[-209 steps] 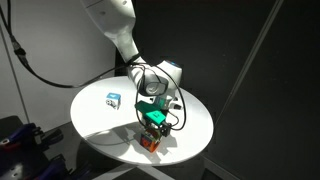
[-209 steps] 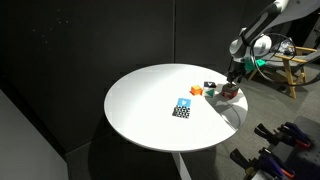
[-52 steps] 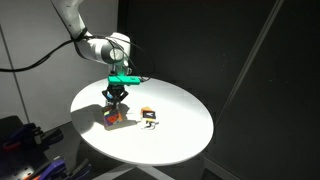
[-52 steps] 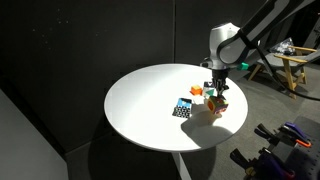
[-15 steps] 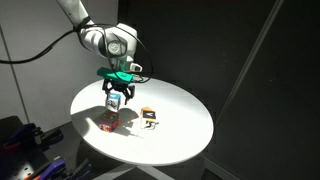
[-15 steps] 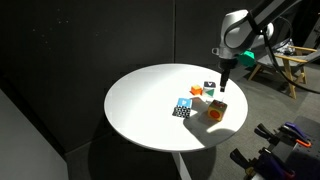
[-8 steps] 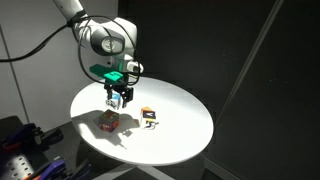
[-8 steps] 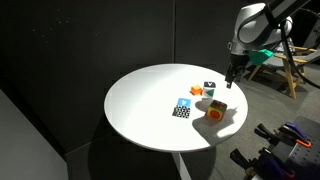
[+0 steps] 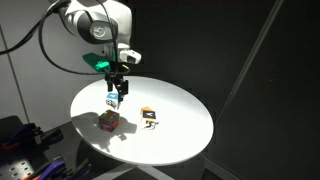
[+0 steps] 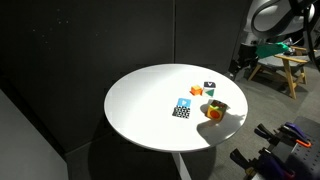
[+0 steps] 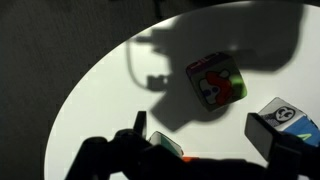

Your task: Move the soft orange block to the left

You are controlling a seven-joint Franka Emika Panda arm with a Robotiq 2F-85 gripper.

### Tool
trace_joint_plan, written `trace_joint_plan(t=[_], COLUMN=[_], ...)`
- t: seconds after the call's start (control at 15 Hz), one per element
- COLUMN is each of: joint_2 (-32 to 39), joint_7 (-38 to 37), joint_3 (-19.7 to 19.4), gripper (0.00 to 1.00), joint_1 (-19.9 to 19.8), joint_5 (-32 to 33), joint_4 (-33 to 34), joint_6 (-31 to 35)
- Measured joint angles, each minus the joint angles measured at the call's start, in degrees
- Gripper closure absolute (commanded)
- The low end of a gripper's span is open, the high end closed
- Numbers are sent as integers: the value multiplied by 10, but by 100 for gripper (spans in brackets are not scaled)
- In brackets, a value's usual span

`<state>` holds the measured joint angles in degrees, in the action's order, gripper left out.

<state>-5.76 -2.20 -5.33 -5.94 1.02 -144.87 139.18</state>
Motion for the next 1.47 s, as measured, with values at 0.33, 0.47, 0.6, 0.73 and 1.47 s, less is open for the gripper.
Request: trace_joint_plan(t=[0.33, 0.47, 0.6, 0.73, 1.47], joint_2=[-50, -64, -78, -93, -180], joint_7=[-22, -22, -18, -12, 39], joint_3=[2, 4, 6, 7, 7], gripper=[0, 0, 0, 0, 0], joint_1=[0, 3, 7, 12, 22], joint_5=[0, 0, 0, 0, 0], joint_4=[-4, -4, -4, -5, -15], joint_6=[-31, -45, -58, -70, -142])
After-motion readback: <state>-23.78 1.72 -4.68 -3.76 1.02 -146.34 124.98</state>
